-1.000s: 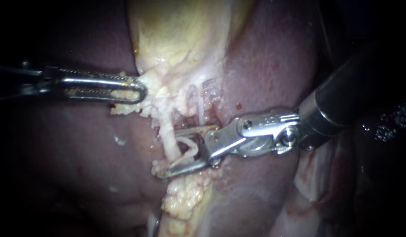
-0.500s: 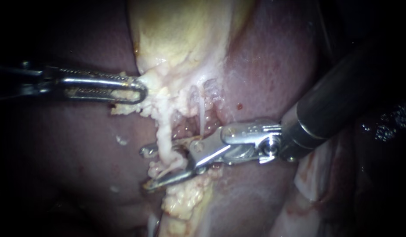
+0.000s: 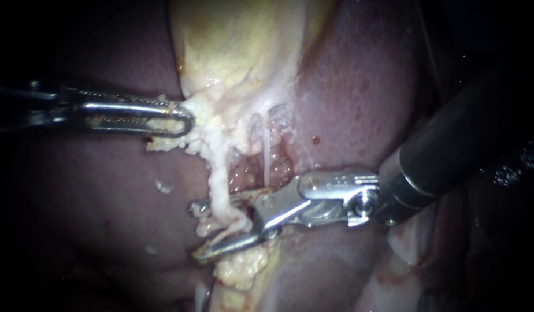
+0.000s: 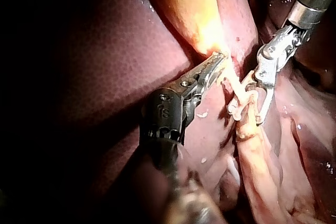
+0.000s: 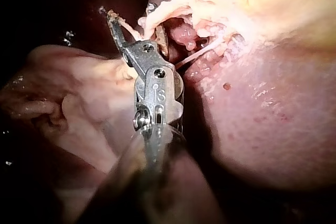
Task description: Clipping second clip left tube
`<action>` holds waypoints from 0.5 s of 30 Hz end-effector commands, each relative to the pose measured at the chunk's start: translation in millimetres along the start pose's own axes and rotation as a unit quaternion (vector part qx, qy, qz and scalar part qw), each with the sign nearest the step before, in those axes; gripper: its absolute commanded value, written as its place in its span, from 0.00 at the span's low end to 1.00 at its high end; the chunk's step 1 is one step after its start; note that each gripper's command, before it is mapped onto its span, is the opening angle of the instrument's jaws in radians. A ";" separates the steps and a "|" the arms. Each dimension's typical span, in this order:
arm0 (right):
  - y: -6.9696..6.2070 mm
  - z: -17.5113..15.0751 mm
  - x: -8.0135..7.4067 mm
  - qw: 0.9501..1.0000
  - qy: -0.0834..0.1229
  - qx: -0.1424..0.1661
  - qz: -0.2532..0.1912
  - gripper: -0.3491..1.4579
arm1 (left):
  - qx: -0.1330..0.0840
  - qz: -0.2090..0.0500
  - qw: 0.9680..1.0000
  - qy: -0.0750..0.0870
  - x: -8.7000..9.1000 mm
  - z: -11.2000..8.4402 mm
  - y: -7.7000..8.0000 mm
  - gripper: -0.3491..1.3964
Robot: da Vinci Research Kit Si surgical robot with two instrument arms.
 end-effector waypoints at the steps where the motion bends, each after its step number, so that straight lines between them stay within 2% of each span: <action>1: -0.2 0.1 0.1 1.000 0.000 0.002 0.002 0.45 | 0.000 -0.001 1.000 0.000 0.0 0.0 0.0 0.00; 6: -1.0 0.5 0.5 1.000 0.001 0.010 0.003 0.45 | 0.000 -0.001 1.000 0.000 0.0 0.0 0.0 0.00; 11: -1.1 0.5 0.7 1.000 0.002 0.011 0.013 0.43 | 0.000 -0.001 1.000 0.000 0.0 0.0 0.0 0.00; 15: -1.0 0.1 0.7 1.000 0.002 0.011 0.028 0.33 | 0.000 -0.001 1.000 0.000 0.0 0.0 0.0 0.00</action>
